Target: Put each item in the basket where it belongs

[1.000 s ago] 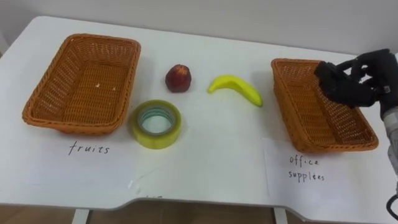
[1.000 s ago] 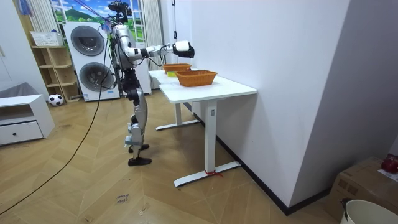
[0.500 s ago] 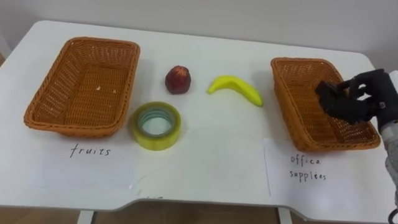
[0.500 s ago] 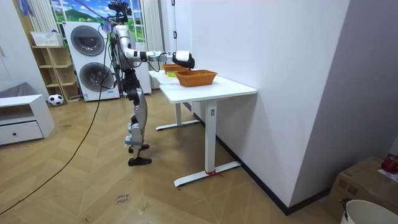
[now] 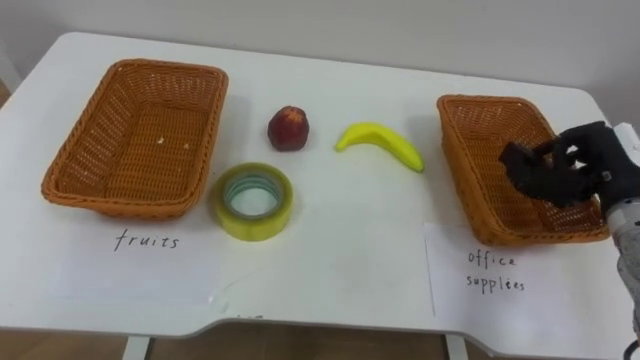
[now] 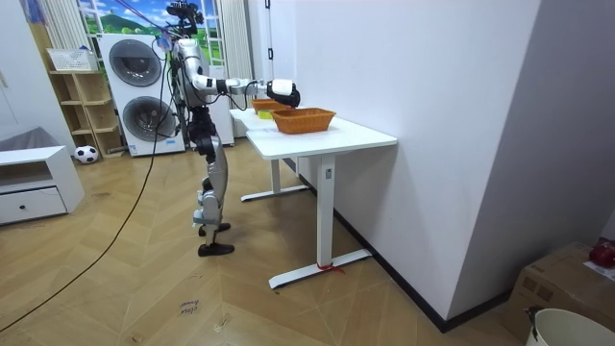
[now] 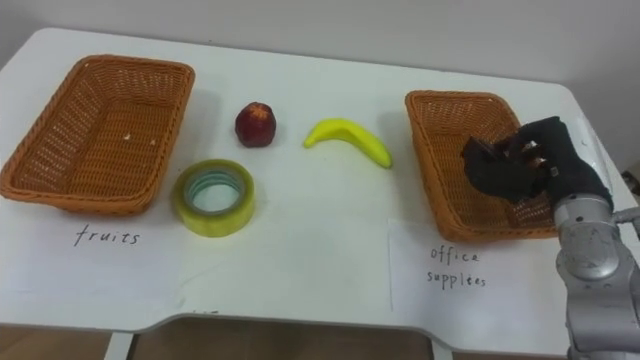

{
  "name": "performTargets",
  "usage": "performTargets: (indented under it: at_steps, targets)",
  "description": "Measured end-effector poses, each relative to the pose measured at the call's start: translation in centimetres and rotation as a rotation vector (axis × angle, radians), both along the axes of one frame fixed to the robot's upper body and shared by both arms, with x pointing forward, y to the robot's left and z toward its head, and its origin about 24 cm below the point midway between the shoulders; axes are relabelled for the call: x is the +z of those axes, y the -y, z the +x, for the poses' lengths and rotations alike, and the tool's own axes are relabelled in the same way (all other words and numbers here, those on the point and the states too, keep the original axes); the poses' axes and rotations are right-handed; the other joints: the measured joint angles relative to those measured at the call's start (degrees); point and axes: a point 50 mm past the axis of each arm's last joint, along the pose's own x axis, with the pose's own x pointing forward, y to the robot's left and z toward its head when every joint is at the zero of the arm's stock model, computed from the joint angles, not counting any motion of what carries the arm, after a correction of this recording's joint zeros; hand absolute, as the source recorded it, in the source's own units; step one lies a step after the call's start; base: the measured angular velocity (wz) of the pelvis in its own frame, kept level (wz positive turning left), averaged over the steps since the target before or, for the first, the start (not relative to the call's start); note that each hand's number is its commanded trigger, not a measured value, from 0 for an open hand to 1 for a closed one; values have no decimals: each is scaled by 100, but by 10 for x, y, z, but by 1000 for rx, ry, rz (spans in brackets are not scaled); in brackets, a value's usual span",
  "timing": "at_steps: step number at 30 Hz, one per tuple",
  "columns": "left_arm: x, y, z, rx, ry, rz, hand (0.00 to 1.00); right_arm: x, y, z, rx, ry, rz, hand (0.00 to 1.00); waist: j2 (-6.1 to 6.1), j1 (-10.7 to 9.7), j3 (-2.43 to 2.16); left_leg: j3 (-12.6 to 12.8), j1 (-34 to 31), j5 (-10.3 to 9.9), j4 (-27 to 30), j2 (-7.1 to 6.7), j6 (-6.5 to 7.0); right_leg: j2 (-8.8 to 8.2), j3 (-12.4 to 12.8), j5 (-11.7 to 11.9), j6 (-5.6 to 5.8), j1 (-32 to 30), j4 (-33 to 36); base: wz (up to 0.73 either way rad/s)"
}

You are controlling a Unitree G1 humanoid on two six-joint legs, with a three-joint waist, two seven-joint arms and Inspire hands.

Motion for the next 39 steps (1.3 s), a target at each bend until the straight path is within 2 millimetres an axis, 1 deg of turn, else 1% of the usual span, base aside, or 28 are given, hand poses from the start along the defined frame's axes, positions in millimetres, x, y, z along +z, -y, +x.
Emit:
performTargets:
  at_steps: [4, 5, 6, 7, 17, 22, 39]
  targets:
    - [0, -1, 1, -1, 1, 1, 0, 0, -1, 0, 4, -2, -1, 100, -8, 6, 4, -2, 0, 0, -40, -3, 0, 2, 0, 0, 0, -19, -1, 0]
    - [0, 0, 1, -1, 1, 2, 0, -1, -1, 0, 6, -3, -2, 71, -8, 8, 4, -2, 0, 0, -41, -3, 0, 3, 0, 0, 0, -18, -1, 0]
    - [0, 0, 1, -1, 1, 2, 0, -1, -2, 1, 11, -6, -3, 20, -7, 7, 4, -1, 1, 0, -41, -3, 0, 3, -1, 0, 0, -18, -1, 0]
    - [0, 0, 1, 1, 0, 5, 0, -2, -4, 1, 17, -9, -4, 0, -6, 9, 3, -1, 2, 0, -41, -3, 0, 3, -1, 0, 0, -18, -1, 0]
    - [0, 2, 1, 6, 1, 9, 0, -5, -8, 1, 37, -26, 2, 0, 27, 12, -13, -3, 4, 0, -38, -5, 0, 1, 0, 0, 0, -12, -9, 0]
    - [-1, 3, 1, 1, -3, 9, 0, -6, -7, 1, 37, -27, 1, 0, 57, -3, -33, -4, 9, 0, -39, -5, 0, 2, 3, 0, 0, -11, -6, 0]
    - [-1, 3, 1, -4, -2, 9, 0, -5, -7, 1, 37, -27, 1, 0, 37, -7, -43, -9, 7, 0, -39, -5, 0, 2, -5, 0, 0, -9, -7, 0]
